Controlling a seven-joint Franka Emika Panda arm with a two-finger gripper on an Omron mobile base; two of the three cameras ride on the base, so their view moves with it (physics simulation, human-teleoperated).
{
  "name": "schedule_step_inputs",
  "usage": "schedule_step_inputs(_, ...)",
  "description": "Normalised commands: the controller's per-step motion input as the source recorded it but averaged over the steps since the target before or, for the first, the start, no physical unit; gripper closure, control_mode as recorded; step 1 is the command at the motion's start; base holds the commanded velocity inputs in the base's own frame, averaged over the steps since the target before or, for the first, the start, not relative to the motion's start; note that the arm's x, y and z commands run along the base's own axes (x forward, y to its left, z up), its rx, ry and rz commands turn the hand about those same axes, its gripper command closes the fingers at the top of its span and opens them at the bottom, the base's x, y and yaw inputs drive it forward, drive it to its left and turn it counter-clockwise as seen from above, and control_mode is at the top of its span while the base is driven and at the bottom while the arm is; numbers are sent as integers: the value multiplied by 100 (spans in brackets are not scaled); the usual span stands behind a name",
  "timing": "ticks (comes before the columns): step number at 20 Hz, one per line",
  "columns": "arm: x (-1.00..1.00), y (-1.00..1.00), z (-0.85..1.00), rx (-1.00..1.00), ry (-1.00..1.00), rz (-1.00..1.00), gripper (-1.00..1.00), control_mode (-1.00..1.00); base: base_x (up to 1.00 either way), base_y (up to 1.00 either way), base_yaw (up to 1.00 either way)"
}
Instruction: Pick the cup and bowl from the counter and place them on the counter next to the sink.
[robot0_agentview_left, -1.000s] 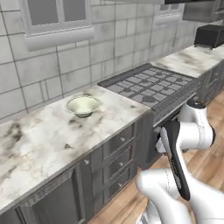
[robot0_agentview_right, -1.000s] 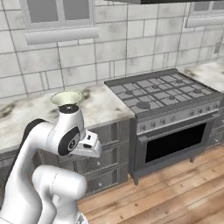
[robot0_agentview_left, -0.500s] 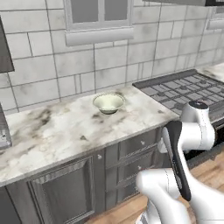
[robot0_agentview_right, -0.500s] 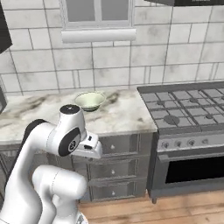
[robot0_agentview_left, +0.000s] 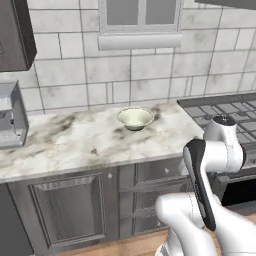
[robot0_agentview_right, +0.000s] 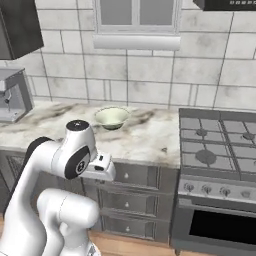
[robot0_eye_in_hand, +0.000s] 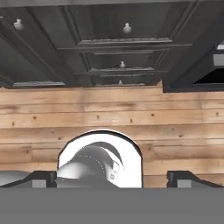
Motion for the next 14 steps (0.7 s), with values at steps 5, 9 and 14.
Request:
schedule_step_inputs(5, 0, 0, 0, 0, 0, 0, -100, 100, 74, -70, 25)
schedule_step_inputs(9, 0, 0, 0, 0, 0, 0, -100, 100, 77, -6, 1)
schedule_step_inputs(14, 0, 0, 0, 0, 0, 0, -100, 100, 94, 0, 0)
